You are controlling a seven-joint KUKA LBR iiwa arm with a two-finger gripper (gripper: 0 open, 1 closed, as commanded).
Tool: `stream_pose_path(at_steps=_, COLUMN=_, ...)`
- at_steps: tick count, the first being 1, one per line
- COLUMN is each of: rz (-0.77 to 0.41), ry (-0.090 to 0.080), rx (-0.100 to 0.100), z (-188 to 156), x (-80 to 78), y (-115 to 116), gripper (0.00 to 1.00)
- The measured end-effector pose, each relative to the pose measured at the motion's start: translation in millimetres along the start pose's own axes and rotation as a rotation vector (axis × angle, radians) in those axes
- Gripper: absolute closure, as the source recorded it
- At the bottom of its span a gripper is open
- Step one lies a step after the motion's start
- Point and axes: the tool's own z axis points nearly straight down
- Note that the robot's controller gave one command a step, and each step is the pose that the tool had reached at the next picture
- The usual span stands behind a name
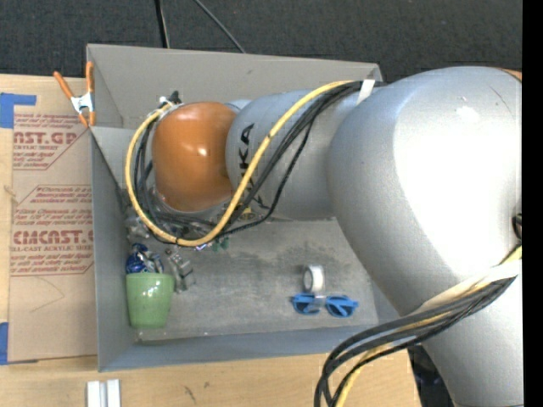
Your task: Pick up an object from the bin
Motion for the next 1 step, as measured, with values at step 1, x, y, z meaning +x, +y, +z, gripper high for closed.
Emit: stream_pose_path(at_steps=1, rz=-0.09, ry=0.0, rx=0.003, z=3.7, x=47.2, y=40.0, gripper=0.0)
